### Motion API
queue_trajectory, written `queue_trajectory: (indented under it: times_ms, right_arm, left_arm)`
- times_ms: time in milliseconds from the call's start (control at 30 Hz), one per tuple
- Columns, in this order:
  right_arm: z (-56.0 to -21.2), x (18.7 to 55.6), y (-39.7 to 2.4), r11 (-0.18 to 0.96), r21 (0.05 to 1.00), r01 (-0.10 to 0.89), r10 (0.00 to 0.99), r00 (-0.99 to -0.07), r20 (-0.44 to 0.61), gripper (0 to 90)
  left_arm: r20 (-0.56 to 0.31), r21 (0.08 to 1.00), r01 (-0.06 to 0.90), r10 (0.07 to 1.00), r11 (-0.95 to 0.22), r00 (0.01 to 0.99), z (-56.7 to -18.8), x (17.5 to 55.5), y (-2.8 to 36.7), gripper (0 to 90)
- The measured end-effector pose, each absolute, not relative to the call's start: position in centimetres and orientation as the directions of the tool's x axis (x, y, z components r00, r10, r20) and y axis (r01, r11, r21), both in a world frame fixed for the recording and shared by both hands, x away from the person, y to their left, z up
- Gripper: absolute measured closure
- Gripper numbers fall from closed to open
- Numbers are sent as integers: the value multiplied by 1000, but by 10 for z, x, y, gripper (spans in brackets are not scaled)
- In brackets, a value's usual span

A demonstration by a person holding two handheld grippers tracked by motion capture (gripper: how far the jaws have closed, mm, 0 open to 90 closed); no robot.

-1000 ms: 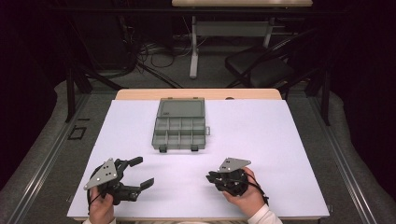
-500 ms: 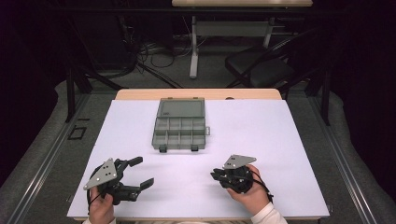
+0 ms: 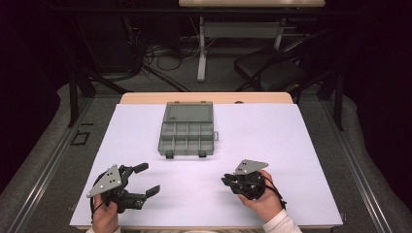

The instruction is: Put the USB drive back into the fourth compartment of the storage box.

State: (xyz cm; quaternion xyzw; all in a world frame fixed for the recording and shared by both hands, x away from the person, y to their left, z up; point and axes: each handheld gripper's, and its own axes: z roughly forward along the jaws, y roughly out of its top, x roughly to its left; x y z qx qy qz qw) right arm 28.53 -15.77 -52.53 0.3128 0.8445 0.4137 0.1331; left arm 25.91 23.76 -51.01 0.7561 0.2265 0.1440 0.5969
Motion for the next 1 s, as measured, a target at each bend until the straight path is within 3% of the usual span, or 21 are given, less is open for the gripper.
queue_trajectory:
  times_ms: [1000]
  right_arm:
    - [-496,307,-147,502,773,388,606,-795,5,792]
  left_arm:
    - [-60,966,181,520,-185,852,-512,260,237,156]
